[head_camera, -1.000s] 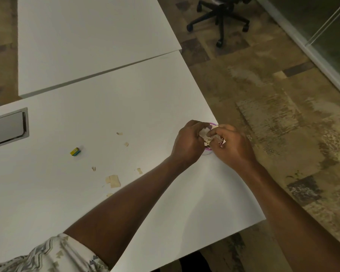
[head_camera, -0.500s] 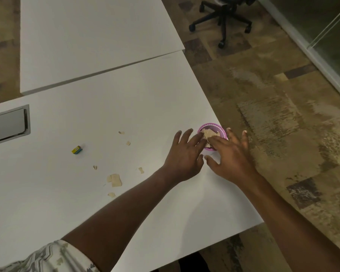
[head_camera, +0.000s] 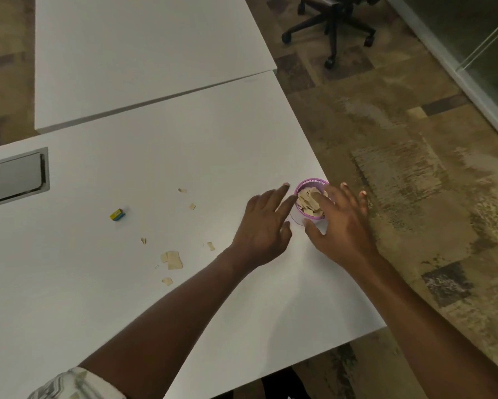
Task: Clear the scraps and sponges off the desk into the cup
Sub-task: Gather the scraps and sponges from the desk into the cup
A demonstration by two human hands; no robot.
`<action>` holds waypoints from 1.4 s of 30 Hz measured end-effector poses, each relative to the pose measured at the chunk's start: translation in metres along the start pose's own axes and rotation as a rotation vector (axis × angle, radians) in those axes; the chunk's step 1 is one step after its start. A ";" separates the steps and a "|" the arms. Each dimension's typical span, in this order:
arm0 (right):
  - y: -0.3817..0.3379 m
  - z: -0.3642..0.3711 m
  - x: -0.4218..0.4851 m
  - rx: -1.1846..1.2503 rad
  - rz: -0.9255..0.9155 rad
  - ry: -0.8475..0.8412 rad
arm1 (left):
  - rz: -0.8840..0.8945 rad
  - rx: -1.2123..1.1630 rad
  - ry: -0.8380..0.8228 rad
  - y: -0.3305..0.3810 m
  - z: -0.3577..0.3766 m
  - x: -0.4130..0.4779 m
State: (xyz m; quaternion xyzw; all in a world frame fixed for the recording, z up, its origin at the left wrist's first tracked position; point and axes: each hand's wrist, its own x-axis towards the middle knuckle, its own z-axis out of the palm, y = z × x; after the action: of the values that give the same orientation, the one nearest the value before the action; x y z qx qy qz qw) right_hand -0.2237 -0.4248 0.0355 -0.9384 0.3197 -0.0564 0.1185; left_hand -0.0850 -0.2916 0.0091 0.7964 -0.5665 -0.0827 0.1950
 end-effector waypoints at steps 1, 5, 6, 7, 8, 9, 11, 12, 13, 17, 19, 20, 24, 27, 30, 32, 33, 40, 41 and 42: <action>-0.005 -0.002 -0.003 0.064 -0.027 0.078 | -0.033 -0.018 -0.001 -0.007 -0.001 -0.007; -0.043 0.002 -0.020 0.350 -0.125 0.171 | -0.161 -0.036 -0.028 -0.039 -0.002 -0.043; -0.055 0.010 -0.023 0.391 -0.133 0.117 | -0.193 -0.029 -0.041 -0.046 -0.001 -0.053; -0.065 0.019 -0.026 0.411 -0.130 0.042 | -0.223 -0.025 -0.054 -0.052 -0.001 -0.063; -0.074 0.030 -0.027 0.409 -0.109 -0.046 | -0.251 -0.021 -0.065 -0.057 0.000 -0.072; -0.080 0.041 -0.025 0.383 -0.076 -0.134 | -0.275 -0.017 -0.074 -0.062 0.001 -0.081; -0.087 0.060 -0.016 0.308 0.004 -0.258 | -0.311 -0.005 -0.086 -0.072 0.002 -0.096; -0.090 0.068 -0.010 0.285 0.038 -0.285 | -0.328 -0.001 -0.089 -0.076 0.003 -0.103; -0.092 0.075 -0.003 0.276 0.067 -0.295 | -0.343 0.005 -0.088 -0.081 0.003 -0.110; -0.098 0.097 0.017 0.226 0.175 -0.304 | -0.426 0.023 -0.059 -0.089 0.003 -0.135; -0.100 0.104 0.021 0.187 0.235 -0.323 | -0.476 0.030 -0.041 -0.090 0.004 -0.147; -0.101 0.107 0.022 0.180 0.263 -0.336 | -0.505 0.032 -0.028 -0.092 0.004 -0.153; -0.116 0.114 0.014 0.130 0.246 -0.340 | -0.640 0.026 0.017 -0.096 0.008 -0.176; -0.140 0.119 -0.003 0.138 0.123 -0.352 | -0.742 0.016 0.022 -0.100 0.011 -0.192; -0.165 0.125 -0.026 0.128 -0.074 -0.396 | -0.792 -0.018 -0.004 -0.109 0.014 -0.204; -0.181 0.126 -0.038 0.150 -0.191 -0.408 | -0.756 -0.032 -0.036 -0.115 0.015 -0.209; -0.188 0.126 -0.040 0.158 -0.239 -0.400 | -0.725 -0.032 -0.047 -0.119 0.013 -0.211; -0.224 0.115 0.027 0.141 -0.278 -0.359 | -0.671 0.021 0.017 -0.171 -0.023 -0.194; -0.228 0.114 0.043 0.133 -0.272 -0.395 | -0.688 0.033 0.015 -0.183 -0.030 -0.187; -0.232 0.112 0.057 0.125 -0.265 -0.431 | -0.703 0.045 0.013 -0.195 -0.037 -0.180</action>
State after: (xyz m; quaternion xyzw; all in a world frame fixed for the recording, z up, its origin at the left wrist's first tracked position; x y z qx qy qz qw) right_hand -0.0219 -0.2609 -0.0111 -0.9532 0.1575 0.1102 0.2334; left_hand 0.0355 -0.0602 -0.0525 0.9473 -0.2580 -0.1274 0.1407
